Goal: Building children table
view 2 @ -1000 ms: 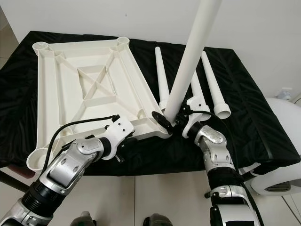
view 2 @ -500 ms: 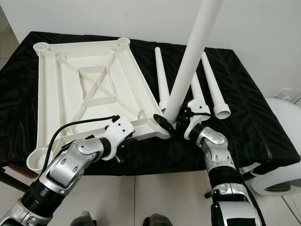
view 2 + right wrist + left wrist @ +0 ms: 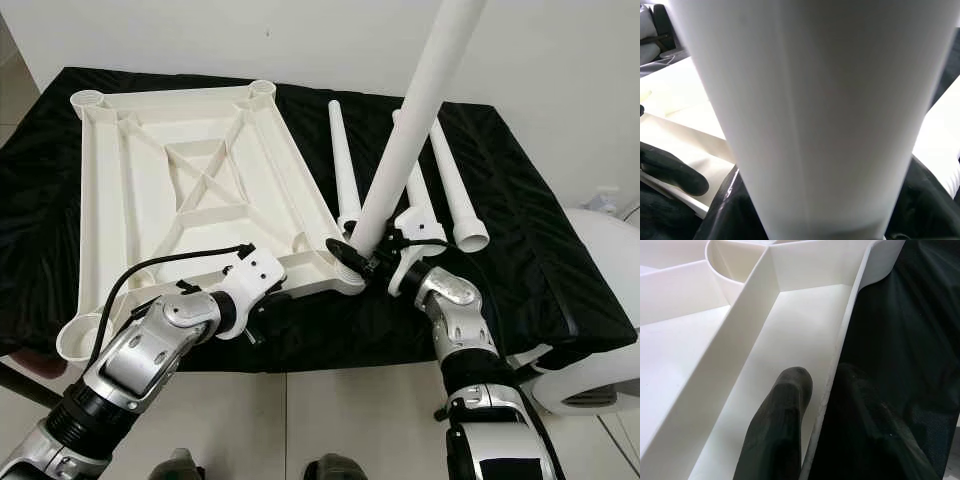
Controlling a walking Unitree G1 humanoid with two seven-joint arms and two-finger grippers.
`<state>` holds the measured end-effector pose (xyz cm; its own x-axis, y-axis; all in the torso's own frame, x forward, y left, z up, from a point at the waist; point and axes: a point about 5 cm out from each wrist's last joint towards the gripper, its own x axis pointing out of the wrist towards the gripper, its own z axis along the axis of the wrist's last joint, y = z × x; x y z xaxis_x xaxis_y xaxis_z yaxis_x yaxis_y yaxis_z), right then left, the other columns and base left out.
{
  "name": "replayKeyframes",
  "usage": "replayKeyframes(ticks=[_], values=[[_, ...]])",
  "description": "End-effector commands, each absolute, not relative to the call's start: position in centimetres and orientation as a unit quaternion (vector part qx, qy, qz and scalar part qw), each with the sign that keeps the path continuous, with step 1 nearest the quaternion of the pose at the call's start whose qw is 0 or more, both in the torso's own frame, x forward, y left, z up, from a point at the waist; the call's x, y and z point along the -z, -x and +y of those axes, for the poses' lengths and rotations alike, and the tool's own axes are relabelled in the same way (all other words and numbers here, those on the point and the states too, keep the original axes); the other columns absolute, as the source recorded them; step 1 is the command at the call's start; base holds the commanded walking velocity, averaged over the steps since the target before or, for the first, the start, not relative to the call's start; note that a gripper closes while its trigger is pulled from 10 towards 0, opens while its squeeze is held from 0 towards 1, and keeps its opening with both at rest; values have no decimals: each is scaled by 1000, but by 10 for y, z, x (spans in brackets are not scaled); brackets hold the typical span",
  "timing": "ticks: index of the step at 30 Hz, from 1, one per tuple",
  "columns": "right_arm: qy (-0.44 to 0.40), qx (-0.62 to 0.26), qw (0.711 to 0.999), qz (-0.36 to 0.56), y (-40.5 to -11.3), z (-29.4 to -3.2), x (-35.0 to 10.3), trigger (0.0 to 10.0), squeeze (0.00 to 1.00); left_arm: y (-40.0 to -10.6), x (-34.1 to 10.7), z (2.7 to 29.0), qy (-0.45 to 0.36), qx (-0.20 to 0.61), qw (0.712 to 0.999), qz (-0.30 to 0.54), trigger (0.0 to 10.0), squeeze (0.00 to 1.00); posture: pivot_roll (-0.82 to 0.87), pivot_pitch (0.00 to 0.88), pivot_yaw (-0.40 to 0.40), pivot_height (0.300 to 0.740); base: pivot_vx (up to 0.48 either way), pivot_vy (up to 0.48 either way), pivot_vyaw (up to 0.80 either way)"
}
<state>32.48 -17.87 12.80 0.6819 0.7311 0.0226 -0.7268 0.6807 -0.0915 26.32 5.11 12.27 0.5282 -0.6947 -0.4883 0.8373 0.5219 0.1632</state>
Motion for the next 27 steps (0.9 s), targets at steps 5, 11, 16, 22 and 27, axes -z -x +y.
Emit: replayKeyframes(ticks=[5,11,16,22,27], values=[[29,-365,930,-19,-322,-181,-120,10000,0,-252,-113,46,-183,488,827,211,10000,0,17,33,-68,740,0,0,0],[16,-355,934,-23,-319,-174,-118,10000,0,-252,-112,46,-183,488,827,211,10000,0,18,35,-67,740,0,0,0],[7,-343,939,-35,-316,-167,-119,10000,0,-251,-112,46,-183,489,826,212,10000,0,19,34,-65,740,0,0,0],[-10,-316,947,-50,-312,-156,-122,10000,0,-250,-111,46,-185,490,825,212,10000,0,21,28,-70,740,0,0,0],[-20,-302,951,-57,-310,-149,-123,10000,0,-249,-111,45,-185,493,823,211,10000,1000,20,24,-71,740,0,0,0]])
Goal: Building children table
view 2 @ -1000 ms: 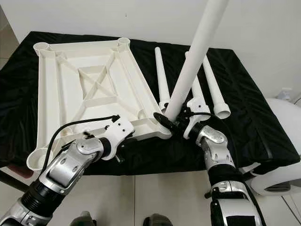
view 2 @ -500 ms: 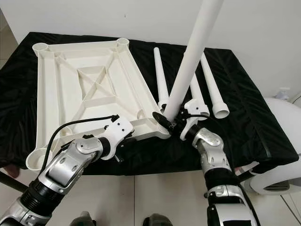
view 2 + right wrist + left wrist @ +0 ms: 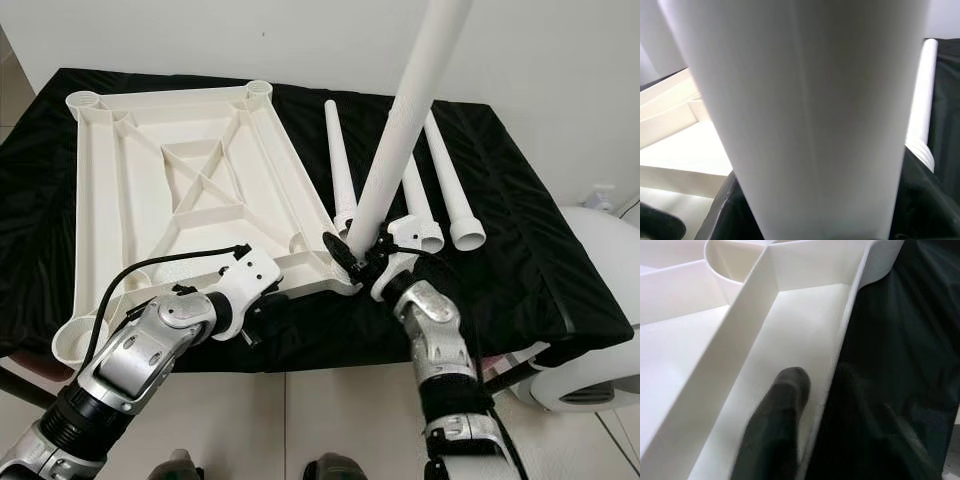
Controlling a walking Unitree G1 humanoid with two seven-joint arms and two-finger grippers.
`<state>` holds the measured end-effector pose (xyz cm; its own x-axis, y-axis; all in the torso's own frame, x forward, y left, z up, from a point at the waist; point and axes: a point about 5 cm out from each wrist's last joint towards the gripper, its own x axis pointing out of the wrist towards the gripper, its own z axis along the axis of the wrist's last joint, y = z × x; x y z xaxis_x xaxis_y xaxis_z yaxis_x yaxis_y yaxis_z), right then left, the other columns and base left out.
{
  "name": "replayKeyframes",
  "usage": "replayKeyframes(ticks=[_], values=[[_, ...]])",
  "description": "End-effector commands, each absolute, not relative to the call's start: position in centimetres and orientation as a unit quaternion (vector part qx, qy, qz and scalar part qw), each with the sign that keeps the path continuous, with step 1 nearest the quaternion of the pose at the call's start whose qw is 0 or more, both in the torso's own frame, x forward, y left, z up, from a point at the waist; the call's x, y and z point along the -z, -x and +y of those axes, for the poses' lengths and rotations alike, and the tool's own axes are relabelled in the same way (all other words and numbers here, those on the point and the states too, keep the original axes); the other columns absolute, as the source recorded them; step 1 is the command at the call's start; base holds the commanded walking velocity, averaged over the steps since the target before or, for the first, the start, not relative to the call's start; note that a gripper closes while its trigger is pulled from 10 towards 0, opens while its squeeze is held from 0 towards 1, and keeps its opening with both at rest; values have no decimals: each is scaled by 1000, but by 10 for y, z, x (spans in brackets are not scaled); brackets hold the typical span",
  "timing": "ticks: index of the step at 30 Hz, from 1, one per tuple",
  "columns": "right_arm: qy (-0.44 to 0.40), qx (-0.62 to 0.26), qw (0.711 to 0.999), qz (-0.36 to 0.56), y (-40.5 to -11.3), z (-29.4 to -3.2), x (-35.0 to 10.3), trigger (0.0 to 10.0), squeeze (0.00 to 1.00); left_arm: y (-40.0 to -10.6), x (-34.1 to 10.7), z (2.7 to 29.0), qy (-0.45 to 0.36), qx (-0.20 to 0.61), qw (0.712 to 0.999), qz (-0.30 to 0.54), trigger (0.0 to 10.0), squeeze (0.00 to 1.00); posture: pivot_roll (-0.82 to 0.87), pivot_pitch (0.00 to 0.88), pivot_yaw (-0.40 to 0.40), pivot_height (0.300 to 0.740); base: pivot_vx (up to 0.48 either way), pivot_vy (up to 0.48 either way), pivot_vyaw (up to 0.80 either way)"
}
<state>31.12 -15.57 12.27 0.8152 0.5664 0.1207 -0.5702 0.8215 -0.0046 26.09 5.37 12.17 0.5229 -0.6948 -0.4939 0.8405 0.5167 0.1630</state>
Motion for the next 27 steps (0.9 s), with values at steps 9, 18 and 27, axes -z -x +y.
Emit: replayKeyframes(ticks=[9,18,27], values=[[-29,-299,952,-56,-305,-141,-122,10000,0,-249,-110,45,-191,496,821,210,10000,1000,20,14,-68,740,0,0,0],[-32,-292,954,-53,-303,-139,-123,10000,0,-252,-112,44,-190,489,826,203,10000,0,19,11,-64,740,0,0,0],[-31,-289,956,-51,-302,-140,-124,10000,0,-255,-116,44,-184,483,833,196,10000,0,18,12,-64,740,0,0,0]])
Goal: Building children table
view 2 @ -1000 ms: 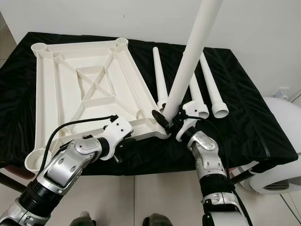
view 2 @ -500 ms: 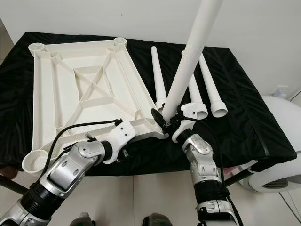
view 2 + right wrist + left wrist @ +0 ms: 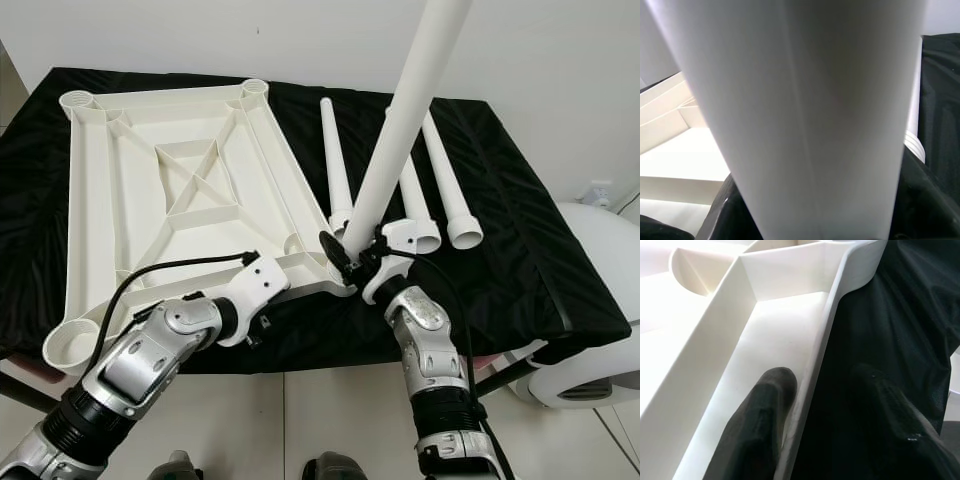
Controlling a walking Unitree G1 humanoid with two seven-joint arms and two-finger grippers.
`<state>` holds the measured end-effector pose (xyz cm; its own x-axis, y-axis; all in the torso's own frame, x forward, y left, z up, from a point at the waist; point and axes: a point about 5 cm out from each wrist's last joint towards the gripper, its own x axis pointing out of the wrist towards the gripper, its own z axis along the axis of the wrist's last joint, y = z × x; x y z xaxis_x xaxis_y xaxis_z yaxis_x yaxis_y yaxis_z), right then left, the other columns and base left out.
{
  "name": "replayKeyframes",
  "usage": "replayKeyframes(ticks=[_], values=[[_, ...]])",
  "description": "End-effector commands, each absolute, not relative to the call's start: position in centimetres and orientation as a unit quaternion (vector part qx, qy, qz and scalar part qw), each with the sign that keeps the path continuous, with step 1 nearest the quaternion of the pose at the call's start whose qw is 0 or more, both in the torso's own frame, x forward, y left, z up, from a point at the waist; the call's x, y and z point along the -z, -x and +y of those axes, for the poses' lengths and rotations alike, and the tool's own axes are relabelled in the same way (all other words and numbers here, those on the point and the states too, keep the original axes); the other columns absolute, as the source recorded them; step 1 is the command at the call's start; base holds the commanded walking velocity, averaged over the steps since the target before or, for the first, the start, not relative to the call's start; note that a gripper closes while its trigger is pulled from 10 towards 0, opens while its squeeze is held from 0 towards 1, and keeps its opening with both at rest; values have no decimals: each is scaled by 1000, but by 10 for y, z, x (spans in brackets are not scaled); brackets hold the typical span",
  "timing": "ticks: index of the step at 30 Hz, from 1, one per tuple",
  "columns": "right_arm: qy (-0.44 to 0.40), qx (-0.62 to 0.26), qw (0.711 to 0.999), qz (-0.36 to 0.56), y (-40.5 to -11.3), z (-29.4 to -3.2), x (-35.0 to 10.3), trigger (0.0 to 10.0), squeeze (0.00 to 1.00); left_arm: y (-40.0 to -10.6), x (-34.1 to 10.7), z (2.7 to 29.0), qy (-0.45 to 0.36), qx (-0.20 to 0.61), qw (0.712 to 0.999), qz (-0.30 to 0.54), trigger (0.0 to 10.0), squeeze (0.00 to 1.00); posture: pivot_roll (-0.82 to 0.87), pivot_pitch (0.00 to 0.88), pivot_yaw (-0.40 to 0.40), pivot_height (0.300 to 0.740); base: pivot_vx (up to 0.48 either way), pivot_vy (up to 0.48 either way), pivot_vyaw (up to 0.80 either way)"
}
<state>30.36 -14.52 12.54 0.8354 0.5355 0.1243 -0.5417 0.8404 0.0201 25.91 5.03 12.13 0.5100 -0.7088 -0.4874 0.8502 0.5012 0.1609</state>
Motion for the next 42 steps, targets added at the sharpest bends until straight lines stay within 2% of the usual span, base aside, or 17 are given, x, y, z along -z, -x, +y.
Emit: replayKeyframes(ticks=[1,3,4,6,7,9,10,11,12,13,14,15,16,17,18,32,42], values=[[-31,-289,956,-51,-302,-140,-124,10000,0,-255,-116,44,-184,481,835,196,10000,0,18,13,-64,740,0,0,0],[-31,-289,956,-50,-302,-140,-124,10000,0,-255,-116,44,-183,481,835,195,10000,0,18,13,-64,740,0,0,0],[-31,-289,956,-50,-302,-140,-124,10000,0,-255,-117,44,-181,483,835,190,4627,0,18,14,-64,740,0,0,0],[-31,-289,956,-50,-302,-140,-124,10000,0,-255,-118,43,-181,484,835,189,4627,0,18,14,-64,740,0,0,0],[-31,-288,956,-50,-302,-140,-125,10000,0,-254,-118,43,-180,486,834,187,0,0,18,16,-65,740,0,0,0],[-30,-288,956,-50,-302,-140,-125,10000,0,-255,-118,44,-179,481,837,191,0,0,19,18,-65,740,0,0,0],[-29,-288,956,-49,-302,-140,-125,10000,0,-256,-117,45,-180,476,838,195,6980,0,18,18,-65,740,0,0,0],[-29,-288,956,-49,-302,-140,-125,10000,0,-256,-117,45,-180,476,838,195,6980,0,18,18,-65,740,0,0,0],[-29,-288,956,-49,-302,-141,-125,10000,0,-255,-117,44,-179,481,836,193,8902,0,18,19,-67,740,0,0,0],[-29,-288,956,-49,-302,-141,-125,10000,0,-255,-117,45,-177,480,838,191,2706,0,18,20,-68,740,0,0,0],[-30,-287,956,-48,-302,-141,-125,10000,0,-256,-118,45,-174,478,840,188,1608,0,18,21,-67,740,0,0,0],[-30,-287,956,-48,-302,-141,-125,10000,0,-256,-118,45,-174,478,840,188,1608,0,18,21,-67,740,0,0,0],[-30,-286,957,-47,-302,-141,-124,10000,0,-256,-118,44,-175,480,839,189,0,0,18,21,-67,740,0,0,0],[-30,-286,957,-47,-302,-141,-124,10000,0,-256,-118,44,-175,480,839,189,0,0,18,21,-67,740,0,0,0],[-29,-286,957,-47,-302,-141,-124,10000,0,-256,-116,45,-179,478,837,195,10000,0,17,27,-68,740,0,0,0],[-31,-246,967,-53,-304,-138,-127,10000,0,-255,-115,45,-183,479,835,199,10000,0,16,33,-71,740,0,0,0],[-23,-128,990,-48,-307,-131,-126,10000,0,-255,-114,44,-181,478,836,199,10000,0,17,36,-79,740,0,0,0]])
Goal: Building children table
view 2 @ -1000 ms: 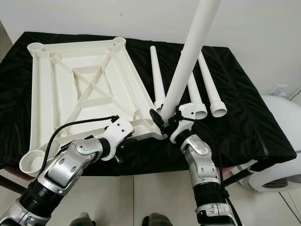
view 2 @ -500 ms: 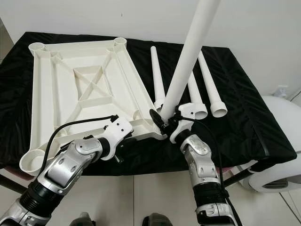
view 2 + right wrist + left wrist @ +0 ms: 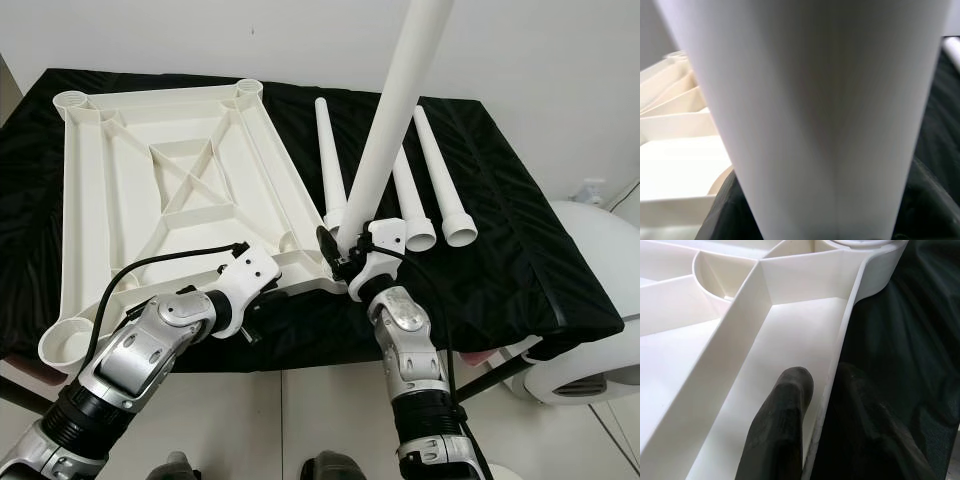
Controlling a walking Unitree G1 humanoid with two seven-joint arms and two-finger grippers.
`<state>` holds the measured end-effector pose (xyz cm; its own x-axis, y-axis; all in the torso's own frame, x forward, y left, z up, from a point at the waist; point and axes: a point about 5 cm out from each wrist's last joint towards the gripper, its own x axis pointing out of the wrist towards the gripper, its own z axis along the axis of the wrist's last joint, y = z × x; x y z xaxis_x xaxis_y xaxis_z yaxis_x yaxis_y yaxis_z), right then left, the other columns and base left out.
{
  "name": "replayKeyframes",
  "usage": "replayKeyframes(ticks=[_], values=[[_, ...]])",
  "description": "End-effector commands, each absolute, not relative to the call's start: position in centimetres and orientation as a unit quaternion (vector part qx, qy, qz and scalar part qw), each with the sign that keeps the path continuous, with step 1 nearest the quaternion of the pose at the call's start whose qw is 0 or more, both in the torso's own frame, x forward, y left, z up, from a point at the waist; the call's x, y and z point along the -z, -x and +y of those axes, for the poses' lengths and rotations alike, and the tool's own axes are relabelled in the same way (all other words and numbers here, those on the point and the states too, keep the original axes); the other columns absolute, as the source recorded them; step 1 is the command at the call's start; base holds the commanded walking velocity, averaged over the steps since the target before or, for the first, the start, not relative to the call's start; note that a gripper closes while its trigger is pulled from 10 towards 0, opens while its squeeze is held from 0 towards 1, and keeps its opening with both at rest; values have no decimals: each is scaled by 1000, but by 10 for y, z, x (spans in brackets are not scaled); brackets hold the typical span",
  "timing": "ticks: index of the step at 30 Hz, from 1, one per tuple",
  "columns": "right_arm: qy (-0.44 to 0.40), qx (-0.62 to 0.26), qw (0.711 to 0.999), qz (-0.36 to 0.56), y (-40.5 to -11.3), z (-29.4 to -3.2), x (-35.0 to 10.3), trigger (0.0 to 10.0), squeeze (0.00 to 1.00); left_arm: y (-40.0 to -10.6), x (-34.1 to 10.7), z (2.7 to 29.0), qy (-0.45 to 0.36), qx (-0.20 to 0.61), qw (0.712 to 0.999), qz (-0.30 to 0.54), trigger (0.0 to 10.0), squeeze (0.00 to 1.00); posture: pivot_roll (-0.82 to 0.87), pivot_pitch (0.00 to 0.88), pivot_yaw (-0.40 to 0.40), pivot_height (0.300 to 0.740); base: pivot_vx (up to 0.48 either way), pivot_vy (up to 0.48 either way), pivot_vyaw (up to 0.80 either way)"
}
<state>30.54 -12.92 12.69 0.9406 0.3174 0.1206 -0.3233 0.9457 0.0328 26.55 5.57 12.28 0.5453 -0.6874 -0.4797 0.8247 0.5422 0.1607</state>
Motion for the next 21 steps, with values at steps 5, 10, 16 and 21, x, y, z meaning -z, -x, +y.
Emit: replayKeyframes(ticks=[5,10,16,21], values=[[-17,-65,997,-38,-308,-129,-125,10000,0,-255,-115,44,-182,479,836,198,10000,0,17,36,-81,740,0,0,0],[-25,-16,999,-31,-305,-127,-123,10000,0,-254,-114,44,-180,479,836,199,10000,0,20,37,-83,740,0,0,0],[-37,-13,999,-30,-305,-126,-123,10000,1000,-253,-113,44,-180,479,835,200,10000,0,20,36,-84,740,0,0,0],[-15,-16,999,-32,-305,-131,-123,10000,1000,-252,-113,43,-181,482,834,200,10000,0,16,31,-85,740,0,0,0]])
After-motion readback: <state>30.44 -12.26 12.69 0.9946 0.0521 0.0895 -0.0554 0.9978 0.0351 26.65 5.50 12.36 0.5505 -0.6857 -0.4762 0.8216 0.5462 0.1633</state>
